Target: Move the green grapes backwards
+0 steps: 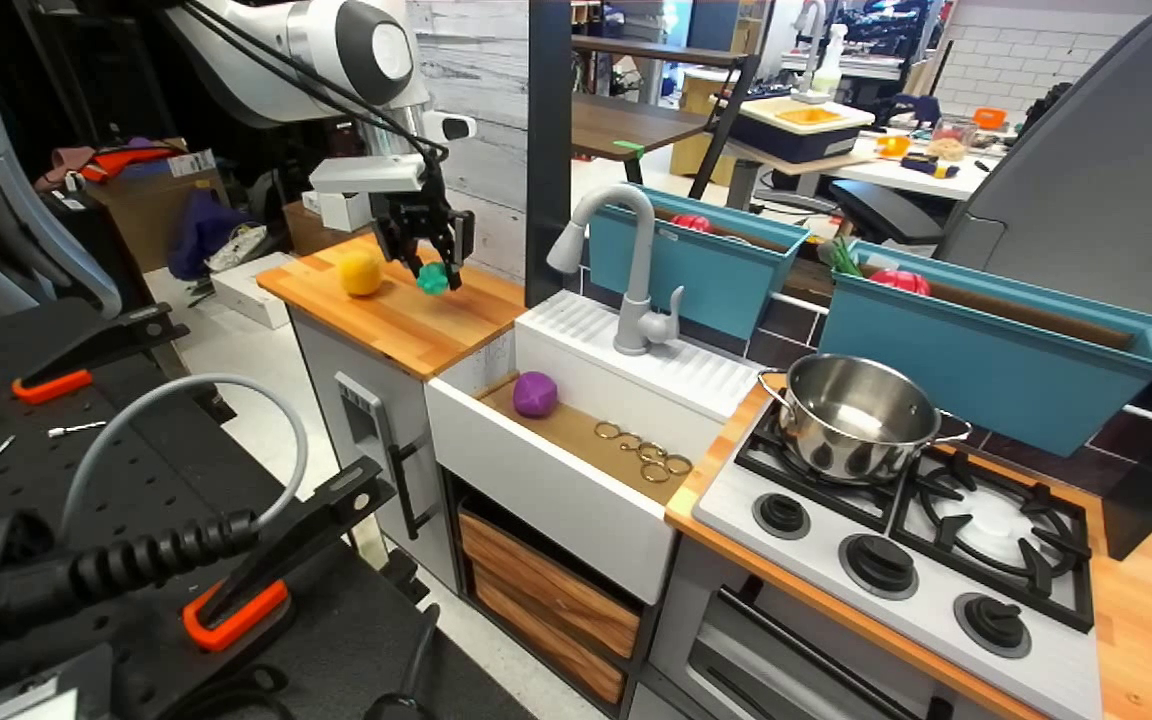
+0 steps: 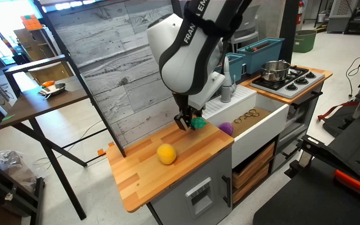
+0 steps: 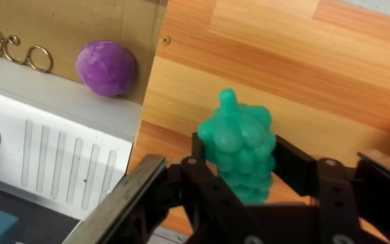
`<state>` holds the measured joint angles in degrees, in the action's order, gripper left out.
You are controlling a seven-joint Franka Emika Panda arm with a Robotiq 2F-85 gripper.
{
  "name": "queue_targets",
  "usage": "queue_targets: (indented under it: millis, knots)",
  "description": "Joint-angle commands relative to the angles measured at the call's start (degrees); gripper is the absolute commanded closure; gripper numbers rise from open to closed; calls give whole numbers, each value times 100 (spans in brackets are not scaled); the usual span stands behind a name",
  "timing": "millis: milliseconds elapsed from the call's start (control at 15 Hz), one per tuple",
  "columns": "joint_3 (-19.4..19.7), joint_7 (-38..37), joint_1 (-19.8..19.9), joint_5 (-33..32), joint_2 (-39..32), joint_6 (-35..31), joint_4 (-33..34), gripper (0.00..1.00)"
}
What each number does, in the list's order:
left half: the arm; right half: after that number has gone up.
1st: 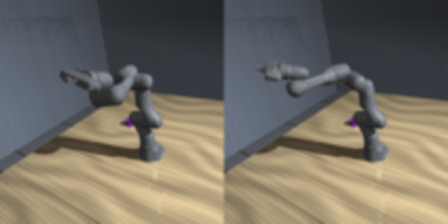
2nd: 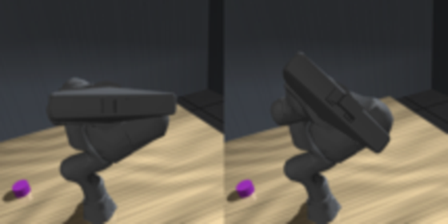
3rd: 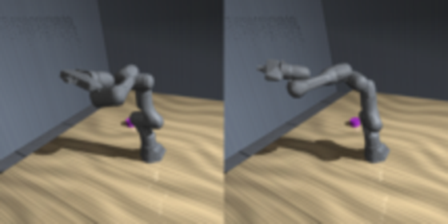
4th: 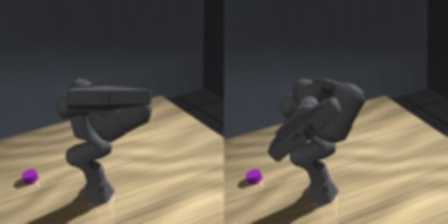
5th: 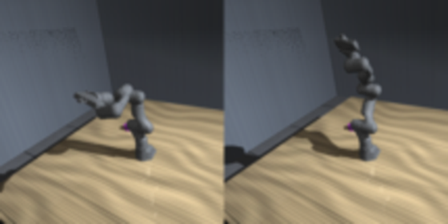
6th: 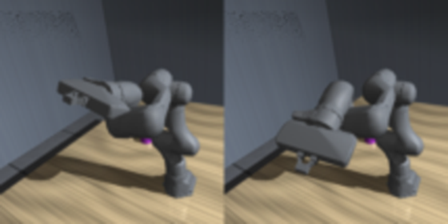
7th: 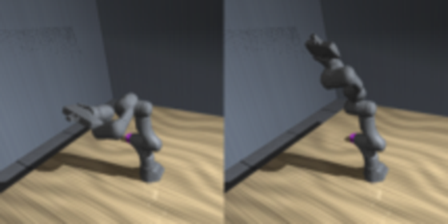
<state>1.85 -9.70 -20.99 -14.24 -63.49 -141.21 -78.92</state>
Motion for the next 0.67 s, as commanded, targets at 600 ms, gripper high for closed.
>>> queue_targets:
  millis: [600]
  knots:
    - [179, -438, -197, 71, -1412, 275, 1857, 75]
